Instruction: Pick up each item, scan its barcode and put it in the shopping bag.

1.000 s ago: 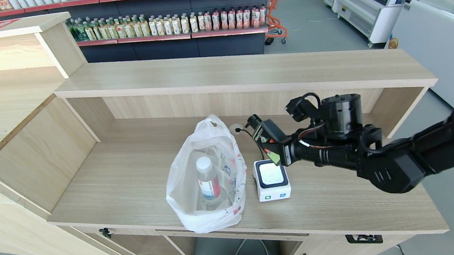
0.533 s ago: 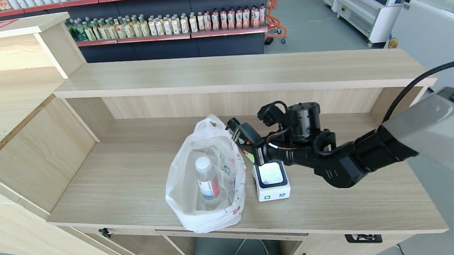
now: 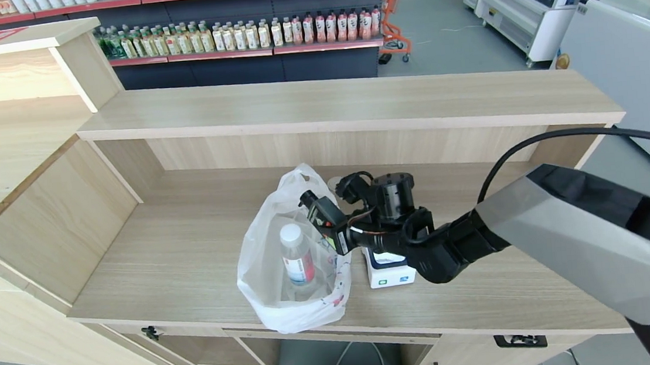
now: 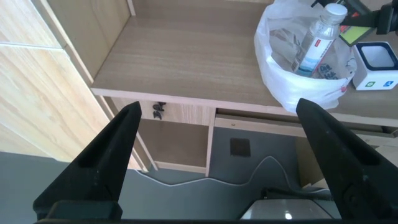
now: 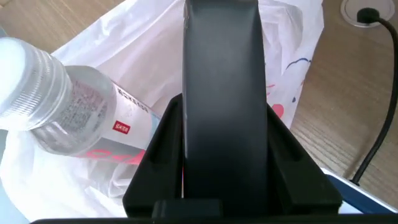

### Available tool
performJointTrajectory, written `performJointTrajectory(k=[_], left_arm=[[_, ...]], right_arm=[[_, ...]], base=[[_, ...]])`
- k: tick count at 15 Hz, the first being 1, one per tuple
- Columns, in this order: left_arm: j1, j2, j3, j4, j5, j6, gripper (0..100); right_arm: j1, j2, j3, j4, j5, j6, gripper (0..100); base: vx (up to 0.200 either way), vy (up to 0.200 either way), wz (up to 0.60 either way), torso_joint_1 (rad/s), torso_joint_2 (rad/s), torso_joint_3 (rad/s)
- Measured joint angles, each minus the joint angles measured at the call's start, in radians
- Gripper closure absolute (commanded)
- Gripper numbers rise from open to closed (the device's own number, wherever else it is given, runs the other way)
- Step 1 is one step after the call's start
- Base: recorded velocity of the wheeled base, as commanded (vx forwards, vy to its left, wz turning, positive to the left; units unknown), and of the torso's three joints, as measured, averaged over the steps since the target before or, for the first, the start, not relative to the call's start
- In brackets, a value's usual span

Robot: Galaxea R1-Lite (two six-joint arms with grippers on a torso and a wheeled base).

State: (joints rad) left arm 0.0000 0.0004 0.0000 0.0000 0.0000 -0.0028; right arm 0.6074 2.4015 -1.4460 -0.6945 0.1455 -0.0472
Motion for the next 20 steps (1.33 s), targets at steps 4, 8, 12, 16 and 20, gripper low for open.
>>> performJointTrajectory(k=[4, 8, 12, 16, 20], left_arm=[[0.000, 0.000, 0.000, 0.000, 0.000, 0.000, 0], [0.000, 0.000, 0.000, 0.000, 0.000, 0.000, 0], [0.000, 0.000, 0.000, 0.000, 0.000, 0.000, 0], [0.000, 0.000, 0.000, 0.000, 0.000, 0.000, 0], [0.000, 0.000, 0.000, 0.000, 0.000, 0.000, 0]], right_arm=[[-0.001, 0.074, -0.074, 0.007, 0.001, -0.001, 100], [-0.003, 0.124, -0.106, 0.005, 0.001, 0.000, 100], [-0.008, 0.148, -0.112, 0.004, -0.001, -0.001, 100], [-0.019, 0.161, -0.127, 0.003, -0.002, -0.003, 100], [-0.026, 0.169, -0.134, -0.002, 0.001, -0.002, 0]], base=[[0.000, 0.000, 0.00, 0.000, 0.00, 0.000], [0.000, 0.000, 0.00, 0.000, 0.00, 0.000], [0.000, 0.000, 0.00, 0.000, 0.00, 0.000], [0.000, 0.000, 0.00, 0.000, 0.00, 0.000], [0.000, 0.000, 0.00, 0.000, 0.00, 0.000]])
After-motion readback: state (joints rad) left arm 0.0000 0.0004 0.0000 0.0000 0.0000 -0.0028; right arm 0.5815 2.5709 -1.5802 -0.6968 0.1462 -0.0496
